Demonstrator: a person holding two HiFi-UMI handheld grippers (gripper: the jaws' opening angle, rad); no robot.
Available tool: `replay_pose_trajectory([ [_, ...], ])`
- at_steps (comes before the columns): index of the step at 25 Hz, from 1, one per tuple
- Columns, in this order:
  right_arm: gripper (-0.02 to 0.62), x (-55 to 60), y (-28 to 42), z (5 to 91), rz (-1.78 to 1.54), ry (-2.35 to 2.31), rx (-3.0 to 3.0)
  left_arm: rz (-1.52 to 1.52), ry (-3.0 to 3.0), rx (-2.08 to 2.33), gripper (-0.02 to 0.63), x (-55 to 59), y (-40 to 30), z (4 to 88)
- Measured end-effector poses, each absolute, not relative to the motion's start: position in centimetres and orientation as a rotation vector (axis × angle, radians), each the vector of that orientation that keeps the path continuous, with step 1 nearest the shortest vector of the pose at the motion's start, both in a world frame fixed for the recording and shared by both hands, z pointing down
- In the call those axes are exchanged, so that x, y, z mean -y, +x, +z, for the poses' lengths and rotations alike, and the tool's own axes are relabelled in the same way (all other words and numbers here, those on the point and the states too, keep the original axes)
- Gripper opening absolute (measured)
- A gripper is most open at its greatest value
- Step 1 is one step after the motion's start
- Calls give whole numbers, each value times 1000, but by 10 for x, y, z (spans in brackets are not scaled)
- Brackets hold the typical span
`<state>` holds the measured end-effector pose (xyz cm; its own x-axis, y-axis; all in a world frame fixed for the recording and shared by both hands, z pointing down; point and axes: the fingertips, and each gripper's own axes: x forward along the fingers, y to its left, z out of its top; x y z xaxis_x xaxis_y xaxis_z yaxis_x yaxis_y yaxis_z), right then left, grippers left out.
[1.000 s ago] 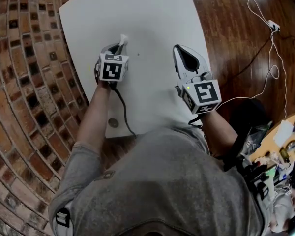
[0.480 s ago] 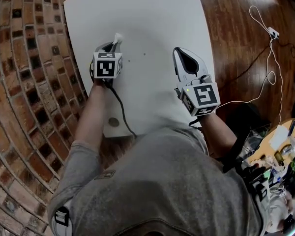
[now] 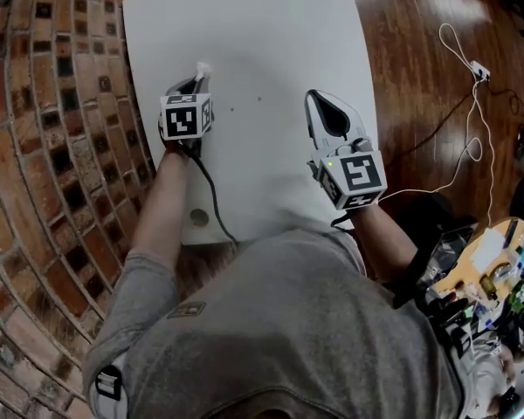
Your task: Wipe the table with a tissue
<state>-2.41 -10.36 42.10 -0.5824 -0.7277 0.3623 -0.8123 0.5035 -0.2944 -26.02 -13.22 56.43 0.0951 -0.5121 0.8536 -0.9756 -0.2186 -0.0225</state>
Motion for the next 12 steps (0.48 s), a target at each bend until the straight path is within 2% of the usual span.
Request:
replay_pose_trajectory([
  [12, 14, 68, -25, 392, 588, 1268, 2621, 695, 1780, 1660, 34, 67, -253, 502],
])
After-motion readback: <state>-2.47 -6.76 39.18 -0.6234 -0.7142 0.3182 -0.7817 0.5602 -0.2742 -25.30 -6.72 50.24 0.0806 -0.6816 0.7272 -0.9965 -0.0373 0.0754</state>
